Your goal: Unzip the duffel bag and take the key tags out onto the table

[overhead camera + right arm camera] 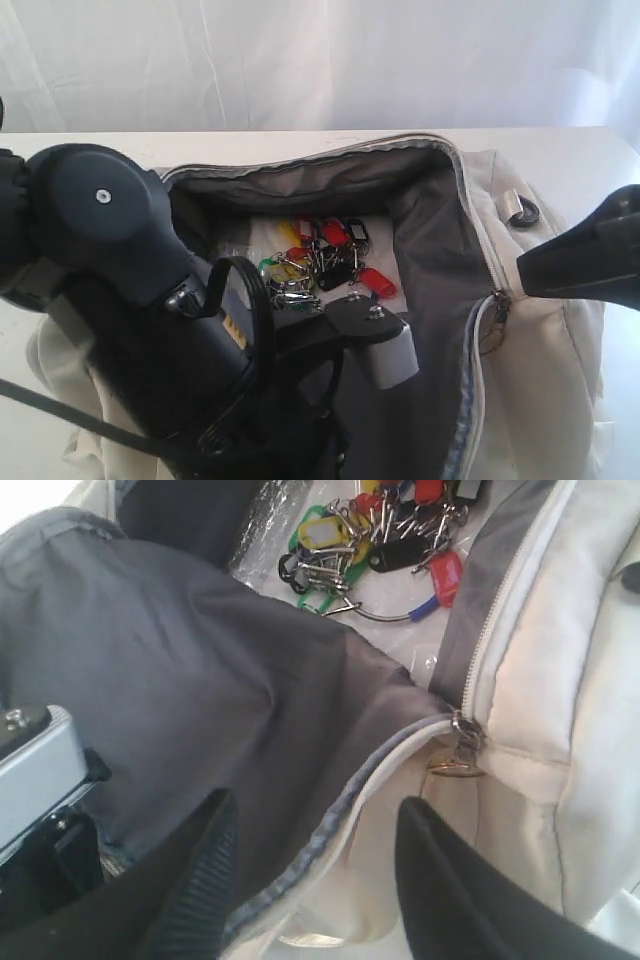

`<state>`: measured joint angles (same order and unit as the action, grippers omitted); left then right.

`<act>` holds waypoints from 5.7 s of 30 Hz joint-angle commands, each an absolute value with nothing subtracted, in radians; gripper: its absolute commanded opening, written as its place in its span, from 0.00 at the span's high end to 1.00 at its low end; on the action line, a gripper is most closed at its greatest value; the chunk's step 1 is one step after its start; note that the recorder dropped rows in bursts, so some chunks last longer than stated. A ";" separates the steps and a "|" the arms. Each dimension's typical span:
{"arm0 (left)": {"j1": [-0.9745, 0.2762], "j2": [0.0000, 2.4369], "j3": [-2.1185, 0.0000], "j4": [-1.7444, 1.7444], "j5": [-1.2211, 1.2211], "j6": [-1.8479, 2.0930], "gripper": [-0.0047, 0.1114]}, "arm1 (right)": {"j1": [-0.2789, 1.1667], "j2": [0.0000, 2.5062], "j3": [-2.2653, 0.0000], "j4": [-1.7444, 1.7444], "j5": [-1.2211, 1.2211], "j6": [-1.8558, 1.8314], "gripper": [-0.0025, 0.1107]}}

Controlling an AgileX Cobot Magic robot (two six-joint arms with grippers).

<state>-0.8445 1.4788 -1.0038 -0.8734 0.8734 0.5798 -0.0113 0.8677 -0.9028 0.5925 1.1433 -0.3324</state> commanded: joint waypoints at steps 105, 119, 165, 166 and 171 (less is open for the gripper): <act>-0.540 2.024 -1.768 0.000 0.934 -0.030 0.22 | 0.239 0.769 -0.899 0.130 1.050 -0.157 0.98; -0.540 2.132 -1.768 -0.123 0.907 -0.091 0.22 | 0.239 0.769 -0.883 0.130 1.025 -0.157 0.98; -0.540 1.985 -1.818 0.000 0.857 0.057 0.96 | 0.239 0.769 -0.883 0.130 1.021 -0.157 0.98; -0.540 1.985 -1.801 0.000 0.830 0.058 0.96 | 0.239 0.769 -0.883 0.130 1.021 -0.157 0.98; -0.540 2.006 -1.753 0.000 0.769 0.085 0.88 | 0.239 0.769 -0.883 0.130 1.021 -0.157 0.98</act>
